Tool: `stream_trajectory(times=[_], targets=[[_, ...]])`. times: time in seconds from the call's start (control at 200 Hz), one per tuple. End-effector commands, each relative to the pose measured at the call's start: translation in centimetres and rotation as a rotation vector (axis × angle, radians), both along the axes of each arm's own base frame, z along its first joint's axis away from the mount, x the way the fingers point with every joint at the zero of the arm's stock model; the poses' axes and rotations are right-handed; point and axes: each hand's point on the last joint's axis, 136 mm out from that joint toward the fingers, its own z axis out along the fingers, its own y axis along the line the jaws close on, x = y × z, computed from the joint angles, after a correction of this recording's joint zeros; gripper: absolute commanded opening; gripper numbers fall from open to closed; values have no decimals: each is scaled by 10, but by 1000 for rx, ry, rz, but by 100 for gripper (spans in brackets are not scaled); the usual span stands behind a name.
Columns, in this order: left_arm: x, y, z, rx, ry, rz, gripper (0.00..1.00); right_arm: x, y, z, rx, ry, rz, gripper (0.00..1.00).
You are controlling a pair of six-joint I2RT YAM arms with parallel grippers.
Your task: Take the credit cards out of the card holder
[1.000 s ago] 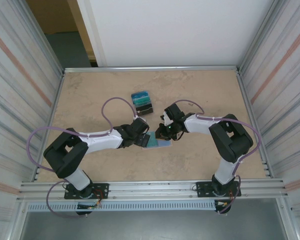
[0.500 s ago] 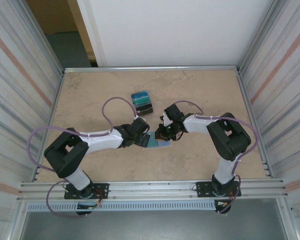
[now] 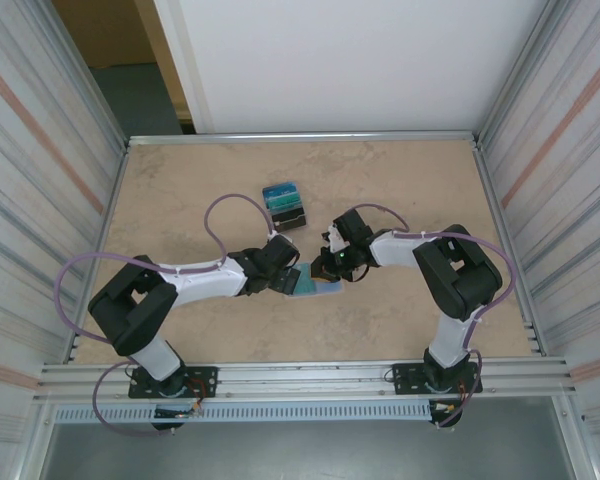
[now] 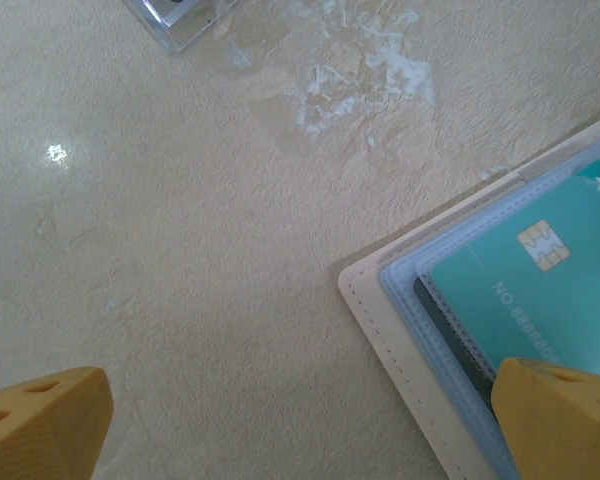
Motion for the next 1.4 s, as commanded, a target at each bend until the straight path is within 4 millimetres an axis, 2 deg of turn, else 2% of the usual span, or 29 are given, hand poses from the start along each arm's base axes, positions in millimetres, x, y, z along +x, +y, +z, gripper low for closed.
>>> stream_trajectory(times=[0.0,0.381,0.521,1.012,1.393], targets=[[-17,7,-18,66,71,-41,99,-4,12,8,90,23,17,9],[-19,2,-16,53,64,-46,99,-1,18,13,151,14,15,13],[-19,1,-15,52,61,-46,99,-1,17,12,152,12,10,10],[-17,8,-15,87,51,-36,99,3,-3,7,129,20,-43,10],[-16,9,-15,106,49,-36,99,2,-11,2,100,23,-51,4]])
